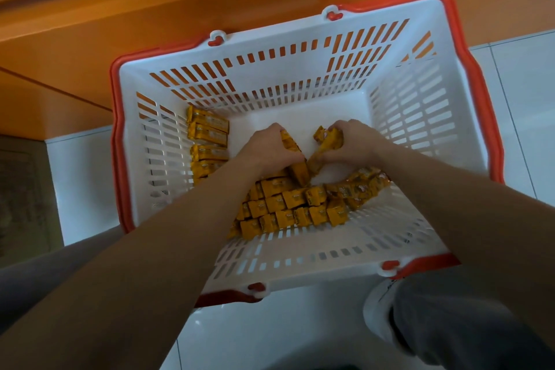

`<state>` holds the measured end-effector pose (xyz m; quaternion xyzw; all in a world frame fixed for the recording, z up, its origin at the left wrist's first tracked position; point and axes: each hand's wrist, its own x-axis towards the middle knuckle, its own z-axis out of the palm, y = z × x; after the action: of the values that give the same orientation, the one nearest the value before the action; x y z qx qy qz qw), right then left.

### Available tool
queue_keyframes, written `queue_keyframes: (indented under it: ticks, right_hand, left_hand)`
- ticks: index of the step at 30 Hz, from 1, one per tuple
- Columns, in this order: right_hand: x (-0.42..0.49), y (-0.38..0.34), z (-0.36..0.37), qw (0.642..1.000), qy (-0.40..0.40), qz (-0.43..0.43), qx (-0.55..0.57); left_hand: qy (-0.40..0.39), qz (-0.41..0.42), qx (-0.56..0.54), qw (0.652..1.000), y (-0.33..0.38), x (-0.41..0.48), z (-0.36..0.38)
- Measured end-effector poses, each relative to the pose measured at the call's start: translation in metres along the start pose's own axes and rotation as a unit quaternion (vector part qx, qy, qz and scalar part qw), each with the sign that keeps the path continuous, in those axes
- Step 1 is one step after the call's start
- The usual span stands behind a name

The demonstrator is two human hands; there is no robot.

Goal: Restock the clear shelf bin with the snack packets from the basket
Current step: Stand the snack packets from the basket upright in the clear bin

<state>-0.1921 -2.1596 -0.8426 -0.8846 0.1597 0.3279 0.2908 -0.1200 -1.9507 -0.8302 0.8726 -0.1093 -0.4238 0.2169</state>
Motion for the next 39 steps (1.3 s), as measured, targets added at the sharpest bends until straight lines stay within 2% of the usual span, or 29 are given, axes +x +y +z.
queue_keyframes:
  ticks: [5,9,11,14,16,19,22,25,27,30,35,39]
  right_hand:
    - [0.004,-0.001,0.013,0.992,0.029,0.017,0.125]
    - [0.012,-0.014,0.017,0.96,0.005,0.042,0.275]
    - [0.013,-0.018,0.018,0.928,-0.023,0.067,0.365]
    - [0.008,-0.023,0.015,0.854,-0.059,0.093,0.508]
    - [0.005,-0.028,0.01,0.825,-0.062,0.086,0.555]
    - [-0.003,-0.039,0.004,0.809,-0.059,0.082,0.579]
    - [-0.013,-0.05,-0.003,0.798,-0.055,0.07,0.596]
    - [-0.029,-0.064,-0.014,0.786,-0.052,0.046,0.614]
    - [-0.043,-0.073,-0.022,0.787,-0.047,0.019,0.614]
    - [-0.071,-0.086,-0.036,0.795,-0.048,-0.03,0.603]
    - [-0.131,-0.115,-0.068,0.83,0.025,-0.035,0.556]
    - [-0.184,-0.142,-0.108,0.822,0.032,-0.094,0.561]
  left_hand:
    - [0.042,-0.006,-0.085,0.995,0.008,0.01,0.004]
    - [0.054,-0.043,-0.133,0.989,0.016,0.017,0.004]
    - [0.057,-0.041,-0.164,0.984,0.016,0.021,0.003]
    - [0.086,-0.043,-0.217,0.971,0.017,0.024,0.0]
    - [0.099,-0.03,-0.224,0.969,0.02,0.023,-0.003]
    - [0.084,-0.031,-0.269,0.959,0.023,0.019,-0.008]
    - [0.086,-0.063,-0.346,0.932,0.028,0.01,-0.015]
    - [0.092,-0.073,-0.369,0.922,0.039,-0.009,-0.026]
    - [0.083,-0.058,-0.403,0.91,0.047,-0.027,-0.035]
    - [0.052,-0.029,-0.486,0.872,0.058,-0.062,-0.05]
    - [0.015,0.024,-0.492,0.87,0.083,-0.133,-0.085]
    - [0.026,0.05,-0.495,0.867,0.109,-0.187,-0.122]
